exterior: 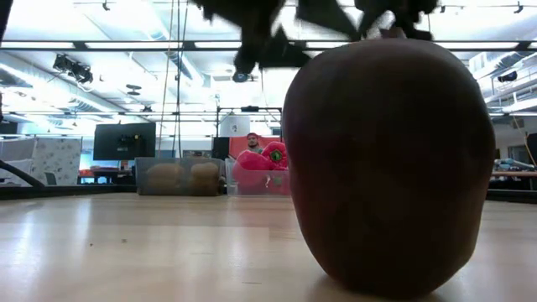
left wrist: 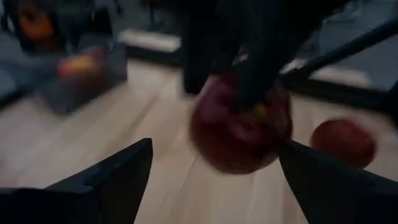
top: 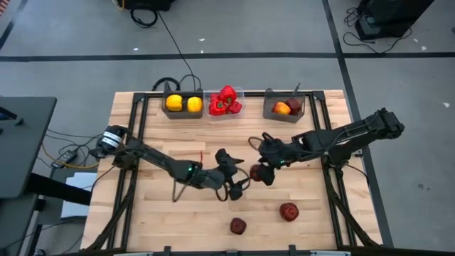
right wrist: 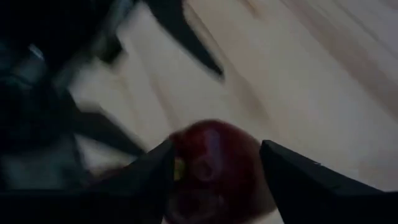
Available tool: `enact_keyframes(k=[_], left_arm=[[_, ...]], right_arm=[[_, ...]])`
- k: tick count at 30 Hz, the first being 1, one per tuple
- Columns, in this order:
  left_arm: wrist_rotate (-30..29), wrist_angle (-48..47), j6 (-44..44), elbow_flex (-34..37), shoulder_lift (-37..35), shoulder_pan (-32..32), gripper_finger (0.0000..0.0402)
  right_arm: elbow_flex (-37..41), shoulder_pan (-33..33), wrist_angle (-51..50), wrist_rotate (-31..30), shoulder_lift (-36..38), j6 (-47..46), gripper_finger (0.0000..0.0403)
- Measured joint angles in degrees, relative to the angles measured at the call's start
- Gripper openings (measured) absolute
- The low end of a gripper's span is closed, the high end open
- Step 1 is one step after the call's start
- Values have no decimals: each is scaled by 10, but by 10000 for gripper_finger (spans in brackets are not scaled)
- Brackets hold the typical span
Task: Sort produce into baskets
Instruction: Put the left red apple into the right black bin
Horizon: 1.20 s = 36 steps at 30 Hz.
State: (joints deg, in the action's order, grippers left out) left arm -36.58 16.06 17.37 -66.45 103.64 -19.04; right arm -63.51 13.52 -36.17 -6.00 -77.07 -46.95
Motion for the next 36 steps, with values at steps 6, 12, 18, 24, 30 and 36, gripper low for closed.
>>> enact_keyframes(k=[6, 12, 18, 24, 30, 36], left_arm=[[81, -21, 29, 3, 86, 15, 332], [112, -29, 97, 1, 96, 21, 319], [183, -64, 119, 2, 64, 19, 298], [268, -64, 126, 2, 57, 8, 284], [265, -100, 109, 3, 57, -2, 282], [256, -153, 177, 3, 36, -1, 282]], right_arm=[[37, 1, -62, -82, -9, 5, 286], [133, 7, -46, -26, 2, -50, 301], [137, 63, -1, 35, 10, -84, 317], [137, 123, 62, -8, 5, -93, 345], [137, 152, 194, -39, -47, 23, 369], [137, 153, 241, -57, -110, 24, 369]])
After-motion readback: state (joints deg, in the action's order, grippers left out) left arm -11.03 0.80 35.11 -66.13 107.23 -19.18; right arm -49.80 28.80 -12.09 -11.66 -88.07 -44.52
